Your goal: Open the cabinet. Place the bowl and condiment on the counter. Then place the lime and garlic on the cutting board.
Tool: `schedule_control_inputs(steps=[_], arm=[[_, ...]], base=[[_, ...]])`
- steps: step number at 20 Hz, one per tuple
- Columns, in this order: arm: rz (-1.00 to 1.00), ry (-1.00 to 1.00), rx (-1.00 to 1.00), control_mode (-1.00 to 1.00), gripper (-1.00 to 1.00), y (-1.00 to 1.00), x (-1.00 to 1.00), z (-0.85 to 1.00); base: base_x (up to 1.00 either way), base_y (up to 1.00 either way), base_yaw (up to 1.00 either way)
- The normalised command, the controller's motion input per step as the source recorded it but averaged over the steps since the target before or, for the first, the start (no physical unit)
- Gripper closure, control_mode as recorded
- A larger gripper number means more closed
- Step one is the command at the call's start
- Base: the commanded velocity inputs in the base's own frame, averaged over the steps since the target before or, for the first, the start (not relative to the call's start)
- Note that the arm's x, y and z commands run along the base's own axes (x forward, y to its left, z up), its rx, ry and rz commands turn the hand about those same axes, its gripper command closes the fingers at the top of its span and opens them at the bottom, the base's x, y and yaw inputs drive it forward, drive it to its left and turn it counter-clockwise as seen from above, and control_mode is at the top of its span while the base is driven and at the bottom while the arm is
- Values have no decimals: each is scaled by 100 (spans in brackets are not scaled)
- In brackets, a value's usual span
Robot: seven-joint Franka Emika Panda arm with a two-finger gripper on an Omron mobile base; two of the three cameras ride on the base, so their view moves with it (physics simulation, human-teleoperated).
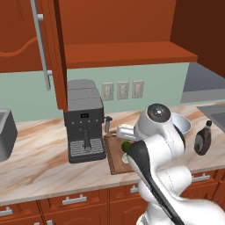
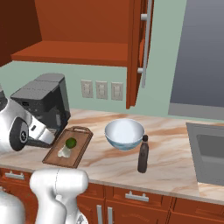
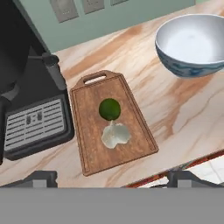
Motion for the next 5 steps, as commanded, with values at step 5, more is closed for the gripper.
schedule_control_inputs(steps=[5], arm=[[0,-39,4,-100,-100,-9,-78,26]], base=[[0,0,0]])
